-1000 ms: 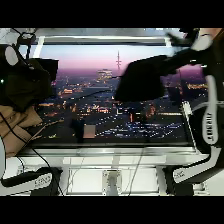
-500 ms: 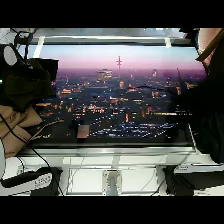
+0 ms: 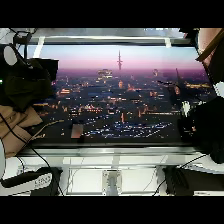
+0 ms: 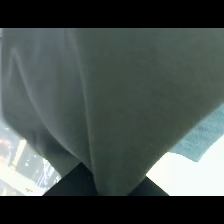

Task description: Fold the clothes and pants, and hang the long-sleeved shirts on hangers.

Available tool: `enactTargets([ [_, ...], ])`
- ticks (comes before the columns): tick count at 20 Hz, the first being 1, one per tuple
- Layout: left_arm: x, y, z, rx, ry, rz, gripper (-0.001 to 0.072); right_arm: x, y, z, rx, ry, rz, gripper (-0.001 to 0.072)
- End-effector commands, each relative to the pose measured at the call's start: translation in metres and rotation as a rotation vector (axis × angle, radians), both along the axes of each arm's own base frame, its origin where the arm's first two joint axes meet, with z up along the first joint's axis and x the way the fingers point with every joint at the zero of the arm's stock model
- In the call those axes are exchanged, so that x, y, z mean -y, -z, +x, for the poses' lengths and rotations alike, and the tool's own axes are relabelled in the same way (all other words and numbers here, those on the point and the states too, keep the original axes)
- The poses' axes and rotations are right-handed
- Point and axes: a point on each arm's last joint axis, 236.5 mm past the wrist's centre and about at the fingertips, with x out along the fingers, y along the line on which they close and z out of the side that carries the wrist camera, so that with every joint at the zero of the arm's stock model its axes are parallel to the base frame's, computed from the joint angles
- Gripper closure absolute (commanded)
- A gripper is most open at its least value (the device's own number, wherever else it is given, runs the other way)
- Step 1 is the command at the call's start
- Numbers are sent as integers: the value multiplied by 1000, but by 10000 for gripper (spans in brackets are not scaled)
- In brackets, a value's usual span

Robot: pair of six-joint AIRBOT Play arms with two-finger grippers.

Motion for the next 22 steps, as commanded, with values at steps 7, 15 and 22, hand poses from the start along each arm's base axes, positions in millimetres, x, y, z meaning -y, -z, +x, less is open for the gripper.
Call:
enactTargets([
  [7,9,2,-1,-4,-4,-47,694,-9,20,-18,-15,169,122,86],
  [15,9,7,-10,-49,-9,-46,694,-185,-222,171,949,-598,-75,702],
  [22,9,7,-10,-49,-9,-45,694,-338,-146,190,556,-1108,-120,702],
])
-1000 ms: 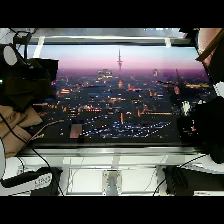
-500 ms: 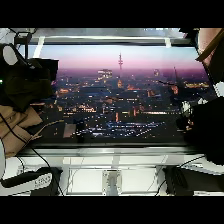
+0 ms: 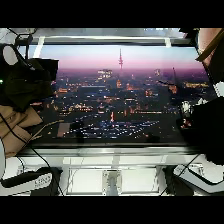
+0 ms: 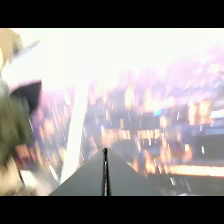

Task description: Fold the clothes and pants, and hang the long-sleeved shirts on hangers.

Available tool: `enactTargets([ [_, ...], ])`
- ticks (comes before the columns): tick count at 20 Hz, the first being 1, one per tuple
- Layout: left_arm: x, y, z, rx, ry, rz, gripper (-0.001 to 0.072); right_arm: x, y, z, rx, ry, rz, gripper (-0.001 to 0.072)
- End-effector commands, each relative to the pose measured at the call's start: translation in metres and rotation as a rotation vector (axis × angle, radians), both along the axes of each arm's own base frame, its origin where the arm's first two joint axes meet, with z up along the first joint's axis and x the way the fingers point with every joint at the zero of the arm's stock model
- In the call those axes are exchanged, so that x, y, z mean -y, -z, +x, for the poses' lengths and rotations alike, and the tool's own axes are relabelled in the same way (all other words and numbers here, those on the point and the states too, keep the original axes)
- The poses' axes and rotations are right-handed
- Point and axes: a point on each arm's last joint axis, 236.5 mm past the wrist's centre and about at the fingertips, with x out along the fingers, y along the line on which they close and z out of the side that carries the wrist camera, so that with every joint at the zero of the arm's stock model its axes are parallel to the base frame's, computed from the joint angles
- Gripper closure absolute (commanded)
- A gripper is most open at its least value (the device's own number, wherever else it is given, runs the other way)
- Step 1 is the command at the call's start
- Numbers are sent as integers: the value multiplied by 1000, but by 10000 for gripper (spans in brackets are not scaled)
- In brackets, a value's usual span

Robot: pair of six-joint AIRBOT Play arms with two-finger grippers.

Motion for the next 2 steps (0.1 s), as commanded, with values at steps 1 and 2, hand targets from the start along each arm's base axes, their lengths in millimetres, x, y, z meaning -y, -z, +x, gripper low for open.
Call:
enactTargets([
  [1,0,1,-1,-4,0,1,694,-57,35,-6,-110,-171,-208,702],
  [2,0,1,-1,-4,0,1,693,-68,40,-7,-119,-203,-236,702],
])
